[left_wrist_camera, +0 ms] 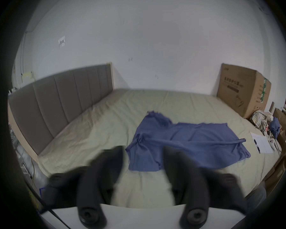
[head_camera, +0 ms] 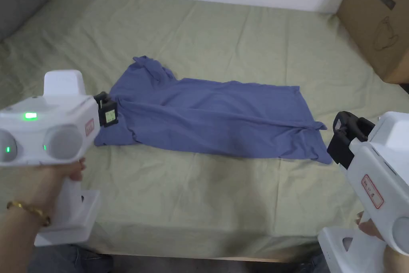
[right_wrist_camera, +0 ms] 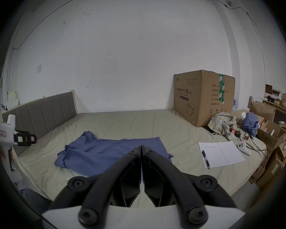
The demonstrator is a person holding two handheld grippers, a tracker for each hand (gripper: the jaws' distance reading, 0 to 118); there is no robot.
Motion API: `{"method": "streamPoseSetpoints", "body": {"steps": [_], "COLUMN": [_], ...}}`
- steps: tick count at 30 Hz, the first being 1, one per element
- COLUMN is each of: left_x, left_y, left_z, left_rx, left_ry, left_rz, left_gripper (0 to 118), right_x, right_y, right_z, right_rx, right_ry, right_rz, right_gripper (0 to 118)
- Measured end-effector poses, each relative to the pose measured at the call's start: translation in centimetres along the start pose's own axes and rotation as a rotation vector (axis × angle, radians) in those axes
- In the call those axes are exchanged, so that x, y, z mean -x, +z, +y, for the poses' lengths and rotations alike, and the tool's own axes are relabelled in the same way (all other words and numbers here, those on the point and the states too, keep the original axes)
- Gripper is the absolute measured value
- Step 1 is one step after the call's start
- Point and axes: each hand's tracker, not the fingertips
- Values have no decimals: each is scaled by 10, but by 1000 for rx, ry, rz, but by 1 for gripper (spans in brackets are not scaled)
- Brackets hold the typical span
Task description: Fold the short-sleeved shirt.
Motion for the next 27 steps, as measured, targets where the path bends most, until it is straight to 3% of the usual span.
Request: {"method": "streamPoseSetpoints", "body": {"steps": [2, 3, 8, 13, 19, 22, 23, 24, 27], "left_x": [13, 19, 41, 37, 25, 22, 22, 20, 17], "left_y": [-35, -54, -127, -178, -203, -205, -202, -200, -190], "left_z": [10, 13, 14, -7, -24, -27, -26, -25, -19], "left_rx": [122, 182, 424, 576, 653, 675, 665, 664, 638], "left_ry": [14, 34, 117, 75, 101, 96, 116, 121, 51], "left_rz": [21, 28, 34, 46, 0, -18, -34, -44, -52], "left_gripper": [106, 112, 114, 107, 83, 28, 17, 9, 3], "right_x": [0, -1, -1, -3, -5, -6, -7, -9, -18], "right_y": [-9, -13, -31, -49, -66, -72, -73, -74, -84], "right_z": [-1, -1, -5, -13, -21, -22, -22, -22, -17], "right_rx": [17, 23, 68, 123, 176, 192, 194, 198, 223], "right_ry": [5, 6, 21, 24, 49, 65, 67, 67, 52], "right_rz": [-5, -1, -24, -54, -77, -84, -82, -82, -70], "right_gripper": [0, 0, 0, 0, 0, 0, 0, 0, 0]}}
